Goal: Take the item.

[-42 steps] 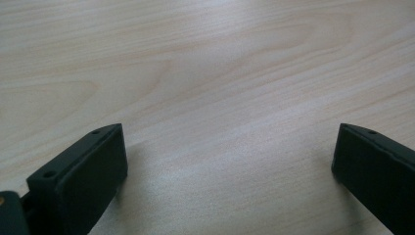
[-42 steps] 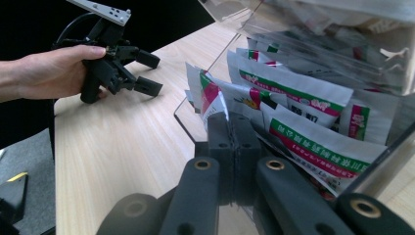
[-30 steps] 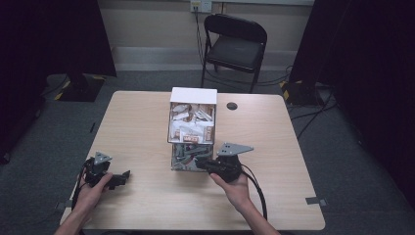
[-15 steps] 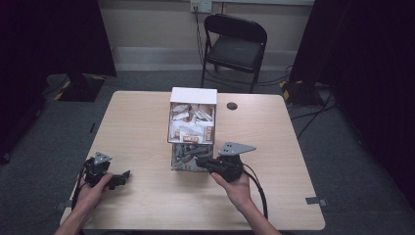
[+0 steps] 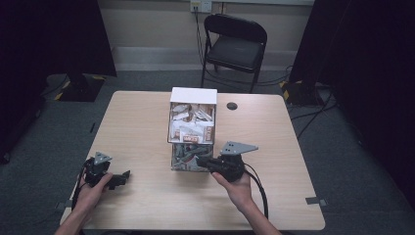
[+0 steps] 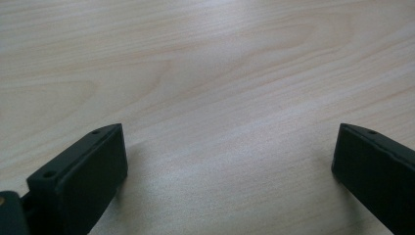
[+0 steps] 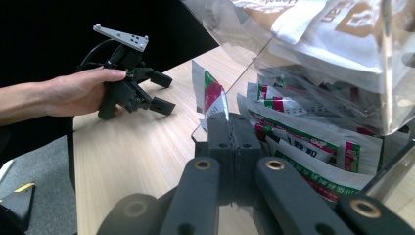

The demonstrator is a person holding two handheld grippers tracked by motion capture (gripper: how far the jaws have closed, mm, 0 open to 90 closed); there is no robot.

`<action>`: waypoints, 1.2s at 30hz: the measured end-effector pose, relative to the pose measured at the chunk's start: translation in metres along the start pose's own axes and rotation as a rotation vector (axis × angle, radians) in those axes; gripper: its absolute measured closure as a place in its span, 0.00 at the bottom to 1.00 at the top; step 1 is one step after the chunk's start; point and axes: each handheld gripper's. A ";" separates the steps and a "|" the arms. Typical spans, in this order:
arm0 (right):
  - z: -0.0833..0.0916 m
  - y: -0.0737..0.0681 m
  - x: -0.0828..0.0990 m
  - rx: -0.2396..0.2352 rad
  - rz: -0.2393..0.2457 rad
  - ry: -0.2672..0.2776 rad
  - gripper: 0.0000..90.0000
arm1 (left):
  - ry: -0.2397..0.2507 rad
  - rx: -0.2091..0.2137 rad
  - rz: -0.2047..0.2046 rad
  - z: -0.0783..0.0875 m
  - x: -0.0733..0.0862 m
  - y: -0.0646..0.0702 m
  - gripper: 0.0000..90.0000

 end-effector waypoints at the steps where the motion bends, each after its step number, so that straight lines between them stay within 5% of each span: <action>1: 0.001 0.000 0.000 -0.004 -0.002 0.001 0.99 | 0.000 0.000 0.000 0.000 0.000 0.000 0.00; 36: 0.045 -0.003 0.005 0.018 -0.014 0.045 0.99 | 0.001 0.000 0.000 0.000 0.000 0.000 0.00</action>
Point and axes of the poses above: each handheld gripper's, and its own axes: z roughly backward along the jaws, x roughly out of its underside, y roughly to its right, and after that the axes turned 10 degrees about -z, right-handed
